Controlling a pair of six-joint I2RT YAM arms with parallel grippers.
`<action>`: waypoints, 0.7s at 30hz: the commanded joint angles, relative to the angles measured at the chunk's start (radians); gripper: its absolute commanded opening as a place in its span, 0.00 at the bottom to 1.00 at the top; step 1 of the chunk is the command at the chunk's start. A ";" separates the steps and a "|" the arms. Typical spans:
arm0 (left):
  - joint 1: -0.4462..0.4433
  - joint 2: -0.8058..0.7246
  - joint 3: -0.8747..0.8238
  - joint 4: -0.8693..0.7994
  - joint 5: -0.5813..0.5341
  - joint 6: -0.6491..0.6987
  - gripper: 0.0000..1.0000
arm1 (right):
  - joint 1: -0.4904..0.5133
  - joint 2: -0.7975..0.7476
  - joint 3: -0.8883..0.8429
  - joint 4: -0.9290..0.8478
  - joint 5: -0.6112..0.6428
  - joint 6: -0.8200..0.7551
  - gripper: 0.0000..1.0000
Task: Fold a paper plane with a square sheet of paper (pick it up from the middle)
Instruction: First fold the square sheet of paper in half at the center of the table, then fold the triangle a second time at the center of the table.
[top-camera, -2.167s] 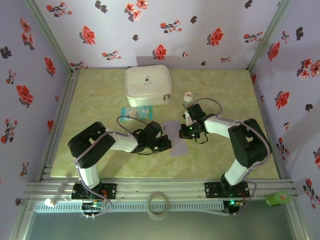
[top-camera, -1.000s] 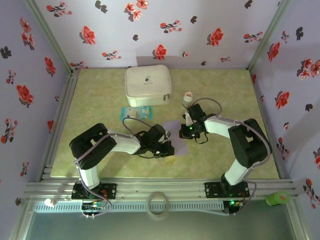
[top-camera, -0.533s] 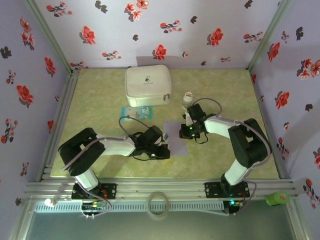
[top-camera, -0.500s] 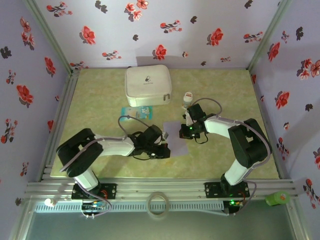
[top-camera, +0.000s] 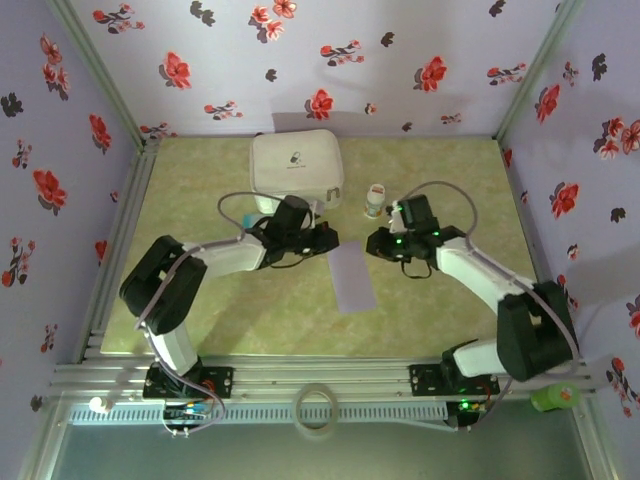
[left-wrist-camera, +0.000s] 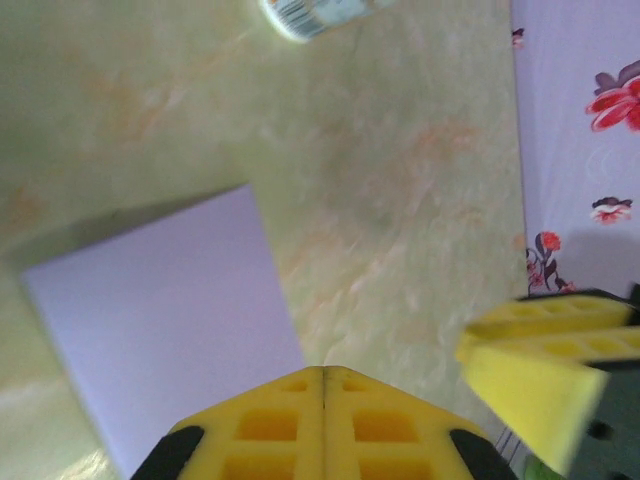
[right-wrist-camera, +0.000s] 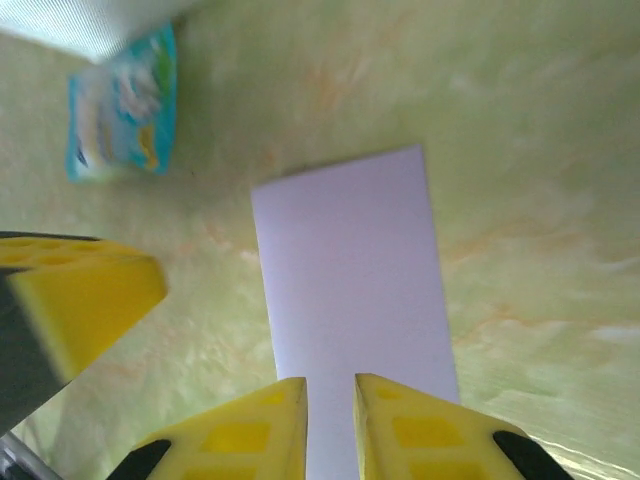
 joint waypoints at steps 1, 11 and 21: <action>0.012 0.071 0.051 -0.022 0.015 0.022 0.05 | -0.059 -0.077 -0.080 -0.074 -0.008 0.061 0.20; 0.048 0.185 0.110 0.024 0.046 0.020 0.06 | -0.069 -0.153 -0.207 -0.048 -0.135 0.129 0.22; 0.052 0.265 0.084 0.053 0.047 0.013 0.06 | -0.068 -0.100 -0.222 -0.039 -0.179 0.119 0.26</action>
